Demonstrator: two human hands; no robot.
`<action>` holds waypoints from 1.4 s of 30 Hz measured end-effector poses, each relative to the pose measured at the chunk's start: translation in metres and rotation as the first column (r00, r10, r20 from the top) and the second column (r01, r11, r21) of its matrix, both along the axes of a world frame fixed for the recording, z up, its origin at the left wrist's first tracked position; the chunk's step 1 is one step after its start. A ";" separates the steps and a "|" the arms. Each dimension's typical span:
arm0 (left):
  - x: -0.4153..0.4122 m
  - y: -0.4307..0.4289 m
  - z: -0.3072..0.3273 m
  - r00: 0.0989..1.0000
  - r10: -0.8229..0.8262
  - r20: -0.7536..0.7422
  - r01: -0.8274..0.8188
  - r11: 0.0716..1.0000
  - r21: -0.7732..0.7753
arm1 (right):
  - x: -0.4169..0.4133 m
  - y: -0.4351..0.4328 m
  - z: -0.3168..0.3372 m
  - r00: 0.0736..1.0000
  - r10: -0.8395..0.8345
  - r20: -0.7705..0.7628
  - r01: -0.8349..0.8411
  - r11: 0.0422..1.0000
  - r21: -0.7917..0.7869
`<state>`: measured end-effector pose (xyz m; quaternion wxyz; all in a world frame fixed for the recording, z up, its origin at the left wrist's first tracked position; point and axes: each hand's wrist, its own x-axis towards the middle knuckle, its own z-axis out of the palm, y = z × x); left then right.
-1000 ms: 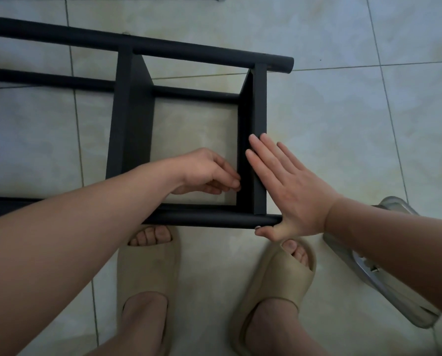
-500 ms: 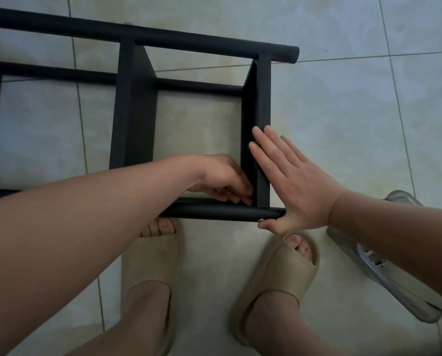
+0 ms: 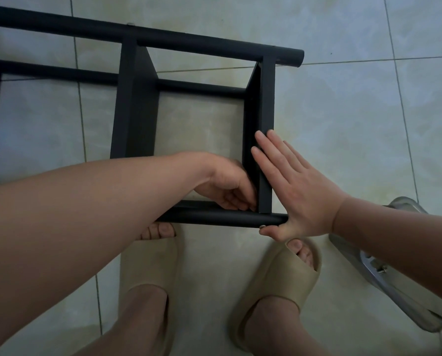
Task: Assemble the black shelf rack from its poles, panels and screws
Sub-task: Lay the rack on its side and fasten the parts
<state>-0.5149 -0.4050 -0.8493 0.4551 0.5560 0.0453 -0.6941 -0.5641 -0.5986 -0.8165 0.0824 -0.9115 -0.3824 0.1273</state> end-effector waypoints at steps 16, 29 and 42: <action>0.008 -0.002 0.002 0.991 -0.132 0.001 0.132 0.991 0.034 | 0.000 0.002 -0.001 1.000 -0.007 -0.002 0.007 1.000 0.023; 0.009 -0.001 0.001 0.989 -0.149 -0.018 0.150 0.988 0.033 | 0.000 0.003 -0.002 1.000 -0.010 -0.008 0.011 0.999 0.040; 0.017 -0.005 0.003 0.966 -0.255 -0.042 0.257 0.965 0.043 | 0.000 0.003 -0.004 1.000 -0.013 -0.009 0.014 0.999 0.050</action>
